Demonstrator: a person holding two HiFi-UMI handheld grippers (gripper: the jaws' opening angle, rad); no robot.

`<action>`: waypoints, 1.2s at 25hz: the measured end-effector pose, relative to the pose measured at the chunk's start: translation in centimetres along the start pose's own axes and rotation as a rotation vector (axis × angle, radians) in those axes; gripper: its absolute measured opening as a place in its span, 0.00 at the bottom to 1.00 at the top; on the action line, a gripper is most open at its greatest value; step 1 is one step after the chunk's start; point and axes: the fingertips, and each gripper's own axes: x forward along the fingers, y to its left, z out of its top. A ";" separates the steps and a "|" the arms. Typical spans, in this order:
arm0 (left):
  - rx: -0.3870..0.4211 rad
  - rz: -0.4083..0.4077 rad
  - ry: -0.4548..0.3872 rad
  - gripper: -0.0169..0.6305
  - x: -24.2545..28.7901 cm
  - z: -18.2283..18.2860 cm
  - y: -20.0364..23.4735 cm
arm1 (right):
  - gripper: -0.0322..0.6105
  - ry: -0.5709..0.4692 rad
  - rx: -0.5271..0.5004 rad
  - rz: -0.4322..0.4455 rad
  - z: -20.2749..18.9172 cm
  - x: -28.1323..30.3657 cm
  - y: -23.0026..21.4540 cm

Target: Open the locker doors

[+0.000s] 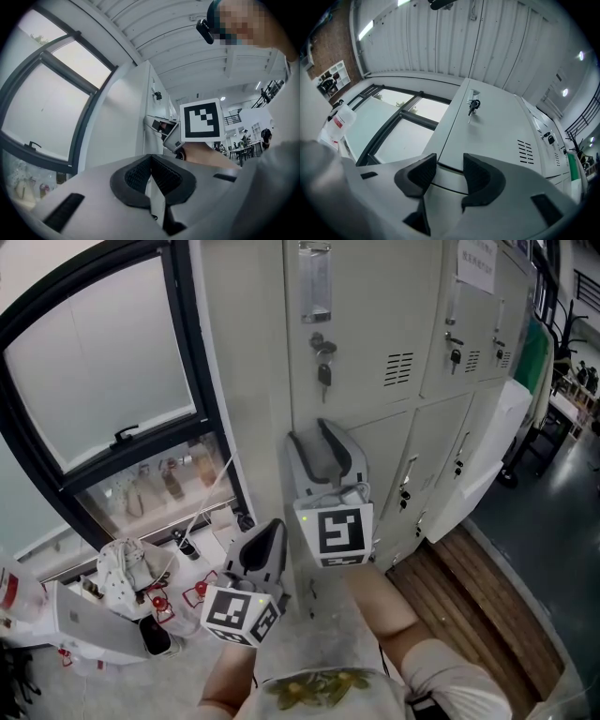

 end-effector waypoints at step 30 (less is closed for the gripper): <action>0.008 0.005 -0.001 0.07 -0.1 -0.1 -3.1 | 0.27 -0.014 0.056 0.108 1.3 -3.1 -0.8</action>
